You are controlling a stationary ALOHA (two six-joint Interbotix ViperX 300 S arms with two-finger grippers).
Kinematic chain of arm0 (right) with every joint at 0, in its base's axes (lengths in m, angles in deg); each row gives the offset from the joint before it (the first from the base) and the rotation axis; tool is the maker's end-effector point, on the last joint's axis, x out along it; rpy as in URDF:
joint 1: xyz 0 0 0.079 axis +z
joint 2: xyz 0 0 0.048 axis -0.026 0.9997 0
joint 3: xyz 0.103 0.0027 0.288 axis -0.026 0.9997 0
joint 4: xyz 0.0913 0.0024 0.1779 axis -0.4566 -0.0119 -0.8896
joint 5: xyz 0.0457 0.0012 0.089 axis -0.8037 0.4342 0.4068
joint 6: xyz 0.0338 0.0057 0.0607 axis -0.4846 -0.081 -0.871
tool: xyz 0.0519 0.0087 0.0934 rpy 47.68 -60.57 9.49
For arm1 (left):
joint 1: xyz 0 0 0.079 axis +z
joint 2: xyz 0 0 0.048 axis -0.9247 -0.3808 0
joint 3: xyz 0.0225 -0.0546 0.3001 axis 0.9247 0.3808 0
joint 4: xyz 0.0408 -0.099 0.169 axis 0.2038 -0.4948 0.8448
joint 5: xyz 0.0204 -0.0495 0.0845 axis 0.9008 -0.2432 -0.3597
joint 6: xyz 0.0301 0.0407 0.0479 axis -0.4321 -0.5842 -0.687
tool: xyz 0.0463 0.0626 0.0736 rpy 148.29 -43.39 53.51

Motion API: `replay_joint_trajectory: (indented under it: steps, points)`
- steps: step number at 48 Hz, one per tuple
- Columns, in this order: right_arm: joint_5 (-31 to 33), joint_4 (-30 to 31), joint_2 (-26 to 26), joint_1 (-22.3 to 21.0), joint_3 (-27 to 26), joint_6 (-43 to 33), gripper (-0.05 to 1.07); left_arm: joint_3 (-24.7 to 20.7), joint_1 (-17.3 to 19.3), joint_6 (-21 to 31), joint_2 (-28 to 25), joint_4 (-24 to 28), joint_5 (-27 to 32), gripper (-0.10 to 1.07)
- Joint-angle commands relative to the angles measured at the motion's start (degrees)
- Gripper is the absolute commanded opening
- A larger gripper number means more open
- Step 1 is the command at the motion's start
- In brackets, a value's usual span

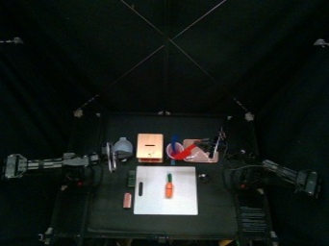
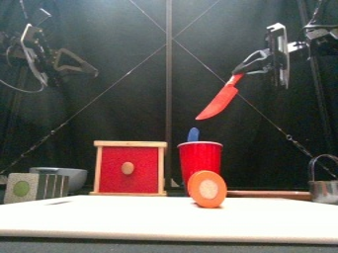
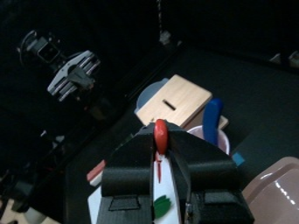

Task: Grab knife with other hand

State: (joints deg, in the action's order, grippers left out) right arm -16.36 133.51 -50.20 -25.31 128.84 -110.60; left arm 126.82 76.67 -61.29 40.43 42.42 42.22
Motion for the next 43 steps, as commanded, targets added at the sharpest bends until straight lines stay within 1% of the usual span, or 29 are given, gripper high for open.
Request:
replay_joint_trajectory:
  steps: [1,7,14,19,24,30,34,37,43]
  points:
    - [-0.35,0.53,2.02,3.34,-2.55,0.18,0.45,-2.46,-0.97,0.0,-2.55,0.0,-2.55,0.16]
    - [0.09,1.85,5.63,7.91,-5.19,0.18,0.45,-2.55,-2.2,0.18,-5.19,-0.26,-5.45,0.28]
    - [1.14,4.48,9.4,11.34,-8.35,0.18,0.45,-2.64,-4.22,0.26,-7.38,-1.41,-8.44,0.39]
    - [2.64,6.94,11.25,12.48,-10.11,0.18,0.45,-2.81,-6.15,0.26,-9.32,-1.58,-10.37,0.48]
    - [3.78,8.96,12.48,13.01,-12.3,0.18,0.45,-3.52,-8.17,0.44,-12.13,-1.76,-12.39,0.64]
    - [4.31,10.81,13.54,13.36,-14.24,0.18,0.45,-5.27,-9.84,0.7,-16.52,-3.6,-13.97,0.82]
    - [4.39,11.6,14.15,13.8,-15.29,0.18,0.45,-7.03,-10.11,0.7,-20.65,-5.71,-14.94,0.91]
    - [4.39,11.95,14.68,14.06,-16.17,0.18,0.45,-8.44,-10.2,0.7,-23.64,-6.86,-15.47,0.93]
    - [4.39,12.22,15.47,14.59,-17.05,0.18,0.45,-11.69,-10.2,0.62,-30.06,-8.0,-16.44,0.93]
